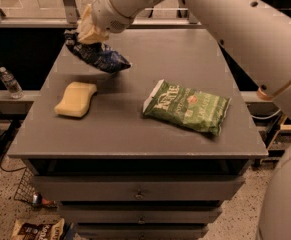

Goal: Move blue chip bag near sponge

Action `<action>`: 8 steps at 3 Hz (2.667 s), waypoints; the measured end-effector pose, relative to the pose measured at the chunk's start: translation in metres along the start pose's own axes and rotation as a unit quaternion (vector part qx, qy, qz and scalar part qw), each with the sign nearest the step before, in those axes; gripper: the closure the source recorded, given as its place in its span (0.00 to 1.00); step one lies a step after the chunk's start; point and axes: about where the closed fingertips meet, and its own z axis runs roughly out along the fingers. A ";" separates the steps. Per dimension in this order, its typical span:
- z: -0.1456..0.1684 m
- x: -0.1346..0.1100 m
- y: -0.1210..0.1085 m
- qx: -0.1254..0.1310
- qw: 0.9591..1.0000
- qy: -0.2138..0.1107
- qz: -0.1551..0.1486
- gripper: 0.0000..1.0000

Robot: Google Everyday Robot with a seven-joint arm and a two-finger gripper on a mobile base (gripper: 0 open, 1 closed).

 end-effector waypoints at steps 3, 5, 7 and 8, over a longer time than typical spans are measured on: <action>0.057 -0.030 0.060 -0.105 0.994 -0.014 -0.018 1.00; 0.073 -0.026 0.069 -0.130 0.991 -0.018 -0.006 0.81; 0.076 -0.027 0.071 -0.133 0.991 -0.019 -0.007 0.36; 0.078 -0.028 0.072 -0.135 0.991 -0.019 -0.007 0.13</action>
Offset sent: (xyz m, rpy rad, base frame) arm -0.0571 0.0548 -0.0506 -0.1014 0.1088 0.1651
